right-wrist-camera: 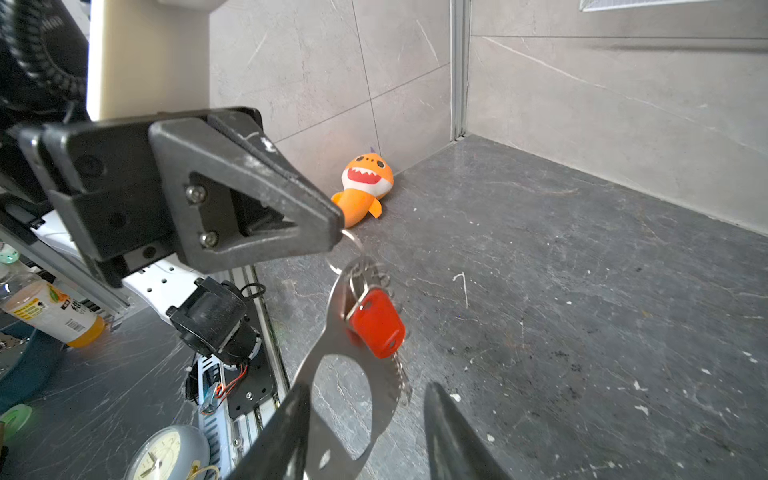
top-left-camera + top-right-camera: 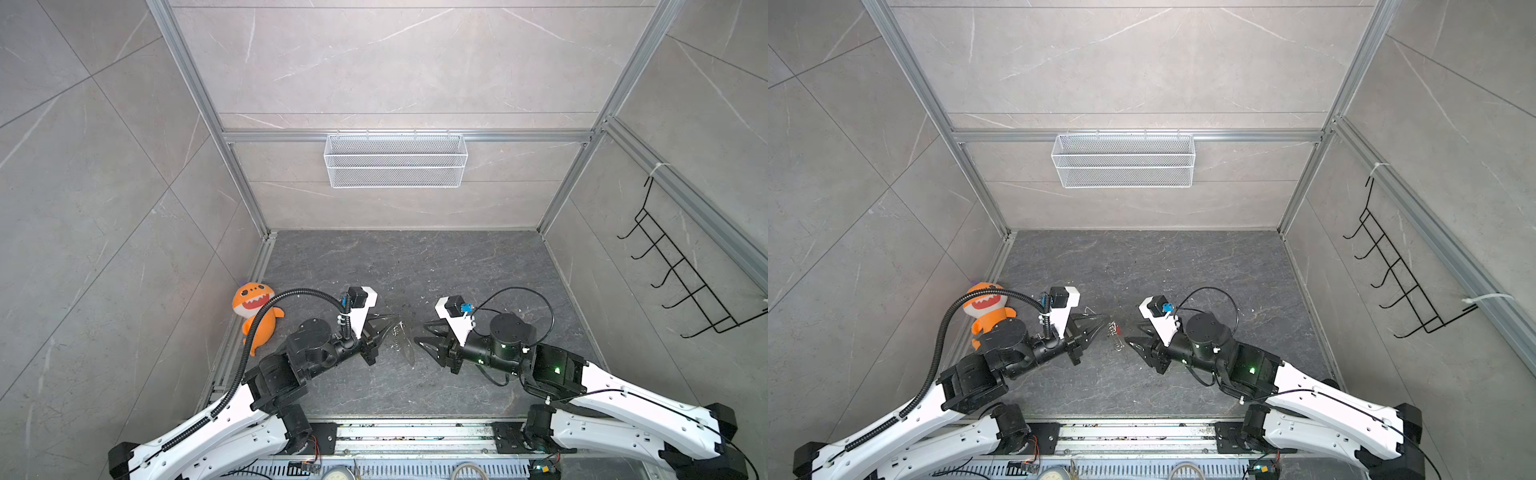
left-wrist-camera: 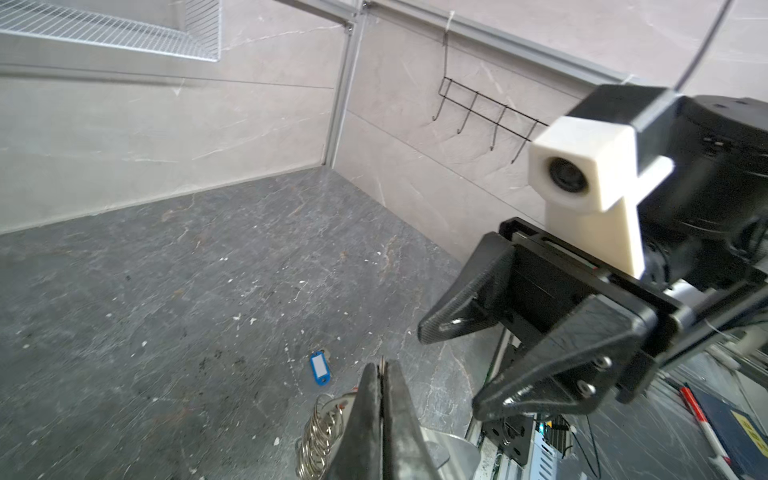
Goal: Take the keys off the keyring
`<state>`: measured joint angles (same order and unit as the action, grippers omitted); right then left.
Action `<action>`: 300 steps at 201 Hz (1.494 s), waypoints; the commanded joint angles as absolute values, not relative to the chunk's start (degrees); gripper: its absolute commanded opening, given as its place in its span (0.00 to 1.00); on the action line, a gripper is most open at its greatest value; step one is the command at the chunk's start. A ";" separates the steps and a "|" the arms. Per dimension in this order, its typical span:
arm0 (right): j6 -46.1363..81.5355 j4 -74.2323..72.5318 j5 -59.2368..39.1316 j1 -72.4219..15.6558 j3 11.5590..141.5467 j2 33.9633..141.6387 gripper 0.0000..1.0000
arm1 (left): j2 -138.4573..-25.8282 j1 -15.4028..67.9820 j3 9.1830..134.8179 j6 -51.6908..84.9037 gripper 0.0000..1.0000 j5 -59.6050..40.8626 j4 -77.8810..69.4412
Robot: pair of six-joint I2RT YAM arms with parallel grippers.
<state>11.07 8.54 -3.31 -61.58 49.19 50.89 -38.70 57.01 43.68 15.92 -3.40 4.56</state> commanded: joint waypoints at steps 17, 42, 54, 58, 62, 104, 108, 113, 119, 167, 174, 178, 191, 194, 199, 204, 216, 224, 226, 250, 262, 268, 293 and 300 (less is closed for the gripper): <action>10.23 3.36 -14.44 -58.69 50.21 50.38 0.46 | -34.77 57.37 41.22 11.57 0.00 -11.69 -3.76; 12.72 -0.99 -24.62 -53.77 49.24 49.89 0.47 | -34.82 57.44 41.44 11.20 0.00 -13.05 -3.03; 14.04 -2.45 -28.37 -51.16 49.40 50.88 0.46 | -35.14 57.39 41.53 11.30 0.00 -13.10 -3.07; 14.52 -2.93 -29.72 -50.50 49.54 51.40 0.46 | -35.23 57.39 41.44 11.37 0.00 -13.16 -3.15; 14.84 -3.33 -31.27 -50.02 49.72 52.05 0.46 | -35.31 57.39 41.42 11.41 0.00 -13.26 -3.24; 16.87 -7.54 -41.54 -49.31 50.64 57.36 0.43 | -35.47 57.39 41.24 11.77 0.00 -13.01 -3.92; 16.87 -7.64 -41.70 -49.25 50.68 57.52 0.43 | -35.50 57.34 41.22 11.83 0.00 -12.93 -3.99; 16.87 -7.65 -41.81 -49.35 50.67 57.76 0.43 | -35.50 57.34 41.23 11.86 0.00 -12.84 -4.04; 16.94 -7.60 -41.84 -49.31 50.64 57.99 0.42 | -35.50 57.39 41.15 11.87 0.00 -12.67 -4.13; 17.22 -8.07 -40.61 -49.31 49.42 57.66 0.32 | -35.60 57.39 41.18 11.99 0.00 -12.13 -4.21; 17.31 -8.09 -40.45 -49.31 49.39 57.63 0.30 | -35.54 57.37 41.16 11.95 0.00 -12.21 -4.18; 17.31 -8.09 -40.44 -49.30 49.40 57.64 0.28 | -35.61 57.37 41.22 11.95 0.00 -12.28 -4.20; 17.40 -8.09 -40.34 -49.35 49.64 57.73 0.25 | -35.64 57.38 41.22 12.03 0.00 -12.56 -4.21; 17.40 -8.09 -40.34 -49.27 49.66 57.74 0.24 | -35.68 57.38 41.22 12.04 0.00 -12.65 -4.24; 17.40 -8.09 -40.34 -49.27 49.78 57.81 0.23 | -35.64 57.39 41.26 12.03 0.00 -12.73 -4.30; 17.48 -8.13 -40.34 -49.31 49.82 57.83 0.21 | -35.75 57.39 41.22 12.08 0.00 -12.82 -4.31; 17.58 -8.24 -40.34 -49.29 49.97 57.96 0.15 | -35.77 57.39 41.35 12.20 0.00 -12.92 -4.39; 17.67 -8.05 -40.34 -49.31 50.15 58.05 0.11 | -35.85 57.39 41.18 12.30 0.00 -13.05 -4.47; 17.67 -8.01 -40.34 -49.33 50.18 58.08 0.09 | -35.86 57.39 41.21 12.37 0.00 -13.08 -4.50; 17.34 -6.22 -39.82 -49.31 50.82 57.87 0.00 | -36.21 57.39 41.52 12.66 0.00 -13.52 -4.33; 16.82 -4.35 -39.36 -49.30 51.34 57.50 0.00 | -36.19 57.37 41.96 12.91 0.00 -13.45 -3.42; 16.30 -2.28 -38.80 -49.31 51.99 57.28 0.00 | -36.14 57.39 42.32 12.99 0.00 -13.43 -2.70; 11.46 12.17 -35.18 -49.26 56.82 56.73 0.00 | -35.02 57.37 43.14 13.28 0.18 -13.16 1.03; 9.94 17.00 -33.96 -49.29 58.53 56.78 0.00 | -34.63 57.39 43.31 13.35 0.25 -13.18 2.05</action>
